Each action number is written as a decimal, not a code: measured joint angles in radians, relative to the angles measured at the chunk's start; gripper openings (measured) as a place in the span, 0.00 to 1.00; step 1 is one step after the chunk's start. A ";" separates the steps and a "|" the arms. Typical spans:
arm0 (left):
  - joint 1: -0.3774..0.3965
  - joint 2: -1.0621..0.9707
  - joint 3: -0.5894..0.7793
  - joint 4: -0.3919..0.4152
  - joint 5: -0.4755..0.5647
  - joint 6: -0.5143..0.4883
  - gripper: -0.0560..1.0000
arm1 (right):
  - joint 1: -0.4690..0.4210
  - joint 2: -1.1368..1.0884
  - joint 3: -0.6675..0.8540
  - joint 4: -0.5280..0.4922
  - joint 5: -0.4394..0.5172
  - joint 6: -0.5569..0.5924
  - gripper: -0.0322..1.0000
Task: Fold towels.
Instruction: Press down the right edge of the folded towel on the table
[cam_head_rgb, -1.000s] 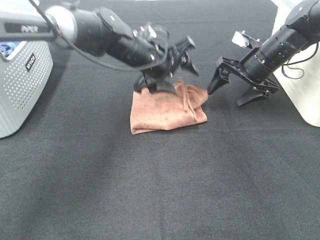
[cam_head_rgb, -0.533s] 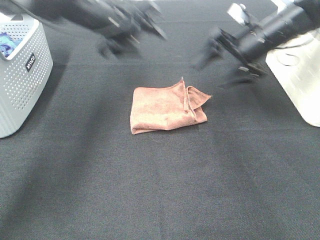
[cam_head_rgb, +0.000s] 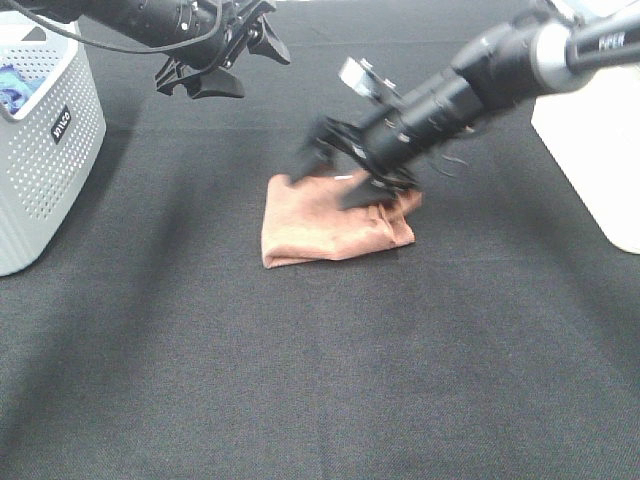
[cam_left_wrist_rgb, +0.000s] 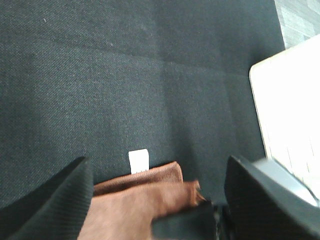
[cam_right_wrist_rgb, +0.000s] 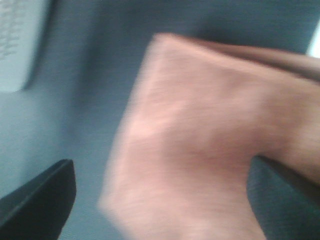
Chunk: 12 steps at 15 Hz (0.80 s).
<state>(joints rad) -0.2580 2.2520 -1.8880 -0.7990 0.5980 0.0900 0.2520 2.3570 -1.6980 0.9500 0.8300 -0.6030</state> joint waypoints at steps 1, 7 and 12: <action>0.000 0.000 0.000 0.002 0.011 0.000 0.72 | -0.026 0.008 -0.003 -0.023 0.000 0.027 0.87; 0.000 0.000 0.000 0.021 0.014 0.000 0.72 | -0.139 0.010 -0.014 -0.066 0.040 0.055 0.87; 0.000 0.000 0.000 0.049 0.014 0.000 0.72 | -0.138 -0.003 -0.020 -0.240 0.002 0.124 0.87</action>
<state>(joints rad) -0.2580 2.2520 -1.8880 -0.7500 0.6120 0.0900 0.1140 2.3540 -1.7180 0.7100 0.8320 -0.4790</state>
